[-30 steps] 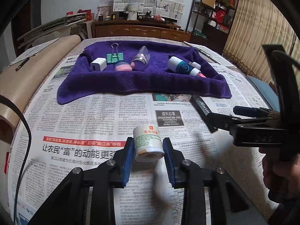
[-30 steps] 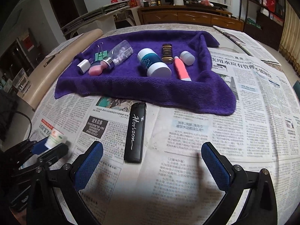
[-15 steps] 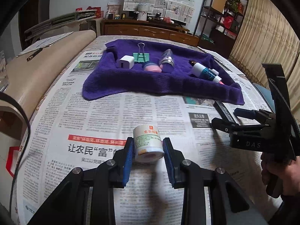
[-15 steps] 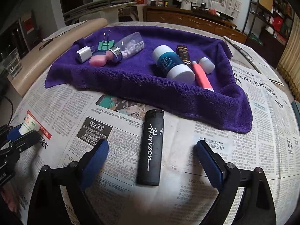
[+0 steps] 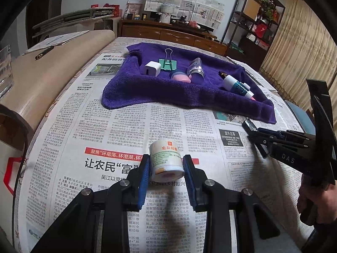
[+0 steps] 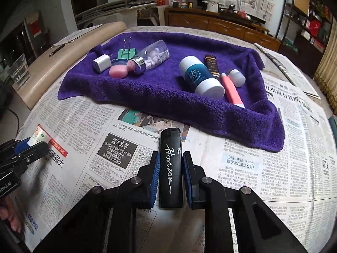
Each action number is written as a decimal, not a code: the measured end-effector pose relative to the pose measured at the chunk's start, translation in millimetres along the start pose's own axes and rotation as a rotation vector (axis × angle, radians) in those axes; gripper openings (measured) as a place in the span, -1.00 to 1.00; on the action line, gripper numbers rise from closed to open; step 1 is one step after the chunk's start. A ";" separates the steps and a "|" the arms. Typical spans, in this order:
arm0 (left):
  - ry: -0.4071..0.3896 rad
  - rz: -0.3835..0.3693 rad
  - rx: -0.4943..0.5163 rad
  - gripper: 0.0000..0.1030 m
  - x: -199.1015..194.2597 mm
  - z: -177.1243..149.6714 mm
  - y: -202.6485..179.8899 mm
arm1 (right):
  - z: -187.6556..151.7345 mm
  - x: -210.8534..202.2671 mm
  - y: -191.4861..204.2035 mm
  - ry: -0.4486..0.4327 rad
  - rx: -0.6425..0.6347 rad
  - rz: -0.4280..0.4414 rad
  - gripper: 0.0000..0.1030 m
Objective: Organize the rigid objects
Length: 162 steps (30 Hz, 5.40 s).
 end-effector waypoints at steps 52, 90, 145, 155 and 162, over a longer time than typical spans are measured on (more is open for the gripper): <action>0.027 -0.111 0.129 -0.42 104.6 128.7 -64.2 | 160.2 64.8 -56.4 -0.015 0.066 0.132 -0.58; 0.186 -0.133 0.344 -0.35 148.3 108.8 -111.0 | 155.5 139.3 -51.7 0.134 -0.132 0.298 -0.56; -0.010 0.133 0.090 1.00 -80.7 80.8 -54.8 | 18.8 -145.4 -39.6 -0.016 0.283 -0.190 0.99; -0.036 0.165 0.104 1.00 -95.7 80.0 -56.9 | 20.1 -147.0 -21.5 -0.013 0.248 -0.196 0.99; -0.033 0.171 0.100 1.00 -97.5 79.0 -54.9 | 21.3 -148.7 -18.1 -0.009 0.252 -0.204 0.99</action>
Point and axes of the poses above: each gripper's, at about its wrist camera, not at the fingertips, and x roughly the way its jaws point, y to its left, z to its top, the point moved 5 cm from there along x, roughly the way its jaws point, and after that the axes turned 8 degrees about -y, right-handed, at the moved point
